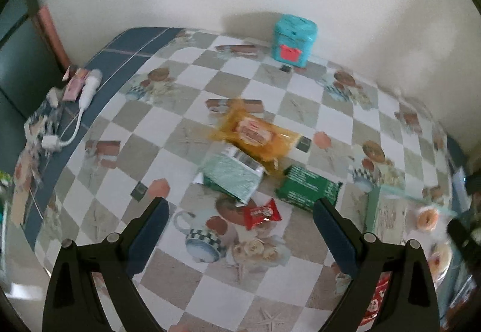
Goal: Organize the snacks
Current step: 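Move both grippers back toward the yellow bag, green pack and red candy, then grasp the red candy with the right gripper while the left grasps the mint-green pack, then carry the red candy and mint-green pack over the clear tray with both grippers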
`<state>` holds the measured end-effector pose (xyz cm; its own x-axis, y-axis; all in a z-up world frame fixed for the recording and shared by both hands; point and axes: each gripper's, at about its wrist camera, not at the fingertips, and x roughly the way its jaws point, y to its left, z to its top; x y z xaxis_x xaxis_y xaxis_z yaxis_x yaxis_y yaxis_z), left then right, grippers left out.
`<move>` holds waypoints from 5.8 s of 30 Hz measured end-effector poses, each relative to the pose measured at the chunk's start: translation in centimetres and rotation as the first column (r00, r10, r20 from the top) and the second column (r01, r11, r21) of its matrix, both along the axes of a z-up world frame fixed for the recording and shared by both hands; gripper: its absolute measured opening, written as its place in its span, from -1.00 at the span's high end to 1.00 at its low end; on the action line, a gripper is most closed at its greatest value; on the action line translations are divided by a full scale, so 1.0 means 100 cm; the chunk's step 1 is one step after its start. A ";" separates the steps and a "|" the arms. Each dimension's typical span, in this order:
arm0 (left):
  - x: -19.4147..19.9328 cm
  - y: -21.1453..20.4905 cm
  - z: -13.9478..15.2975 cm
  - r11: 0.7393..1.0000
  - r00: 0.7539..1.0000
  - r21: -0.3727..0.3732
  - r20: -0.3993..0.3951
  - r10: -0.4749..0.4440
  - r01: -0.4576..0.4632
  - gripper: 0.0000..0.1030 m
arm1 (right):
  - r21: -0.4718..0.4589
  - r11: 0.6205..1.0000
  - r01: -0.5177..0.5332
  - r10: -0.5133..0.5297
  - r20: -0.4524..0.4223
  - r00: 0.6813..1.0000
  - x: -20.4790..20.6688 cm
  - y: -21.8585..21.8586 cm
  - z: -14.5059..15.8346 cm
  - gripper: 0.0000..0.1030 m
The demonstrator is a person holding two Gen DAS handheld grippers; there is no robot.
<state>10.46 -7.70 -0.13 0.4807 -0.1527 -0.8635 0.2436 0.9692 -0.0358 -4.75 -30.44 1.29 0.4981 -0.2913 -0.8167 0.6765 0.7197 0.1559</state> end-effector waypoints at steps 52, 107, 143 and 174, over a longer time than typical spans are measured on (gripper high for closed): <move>0.095 0.101 -0.064 0.985 0.963 -0.016 -0.212 0.165 -0.173 -0.88 | 0.106 0.936 -0.337 0.347 -0.104 0.932 0.142 0.164 -0.095 -0.33; 0.077 -0.005 -0.080 0.988 0.968 -0.060 -0.202 -0.150 0.141 -0.25 | 0.130 0.956 -0.262 0.280 -0.143 0.949 0.130 0.119 -0.100 0.52; -0.025 -0.021 0.032 0.960 0.966 -0.112 -0.002 -0.259 0.257 -0.24 | 0.106 0.994 -0.037 0.040 -0.028 0.999 -0.010 0.074 -0.011 0.55; -0.134 -0.165 0.006 0.820 0.819 -0.101 -0.055 -0.570 0.564 -0.25 | 0.228 0.879 0.419 -0.422 -0.039 0.906 -0.153 -0.089 -0.034 0.55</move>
